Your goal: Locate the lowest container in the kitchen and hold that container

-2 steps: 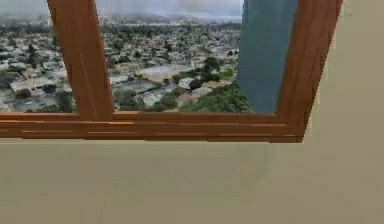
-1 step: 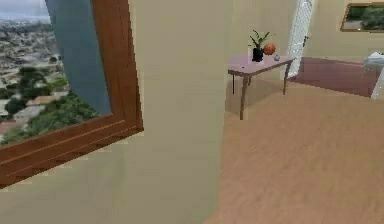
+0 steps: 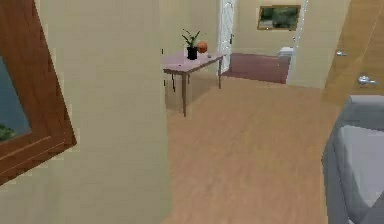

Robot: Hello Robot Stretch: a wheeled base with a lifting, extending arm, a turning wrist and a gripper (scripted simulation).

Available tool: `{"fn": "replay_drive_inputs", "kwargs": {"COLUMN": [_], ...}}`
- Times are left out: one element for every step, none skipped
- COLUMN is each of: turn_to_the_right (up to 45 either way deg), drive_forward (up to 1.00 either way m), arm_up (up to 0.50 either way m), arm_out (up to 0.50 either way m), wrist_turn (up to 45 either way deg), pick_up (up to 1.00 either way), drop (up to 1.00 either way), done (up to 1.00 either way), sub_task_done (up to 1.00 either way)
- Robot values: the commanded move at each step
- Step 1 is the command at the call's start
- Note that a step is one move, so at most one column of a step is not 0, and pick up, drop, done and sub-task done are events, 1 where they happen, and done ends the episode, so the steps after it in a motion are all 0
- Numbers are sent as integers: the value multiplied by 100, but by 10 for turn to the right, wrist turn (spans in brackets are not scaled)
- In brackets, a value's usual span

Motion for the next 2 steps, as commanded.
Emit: {"fn": "replay_drive_inputs", "kwargs": {"turn_to_the_right": [0,330], "drive_forward": [65,0], "arm_up": [0,0], "arm_out": [0,0], "wrist_turn": [0,0], "pick_up": [0,0], "drop": [0,0], "done": [0,0], "sub_task_done": [0,0]}}
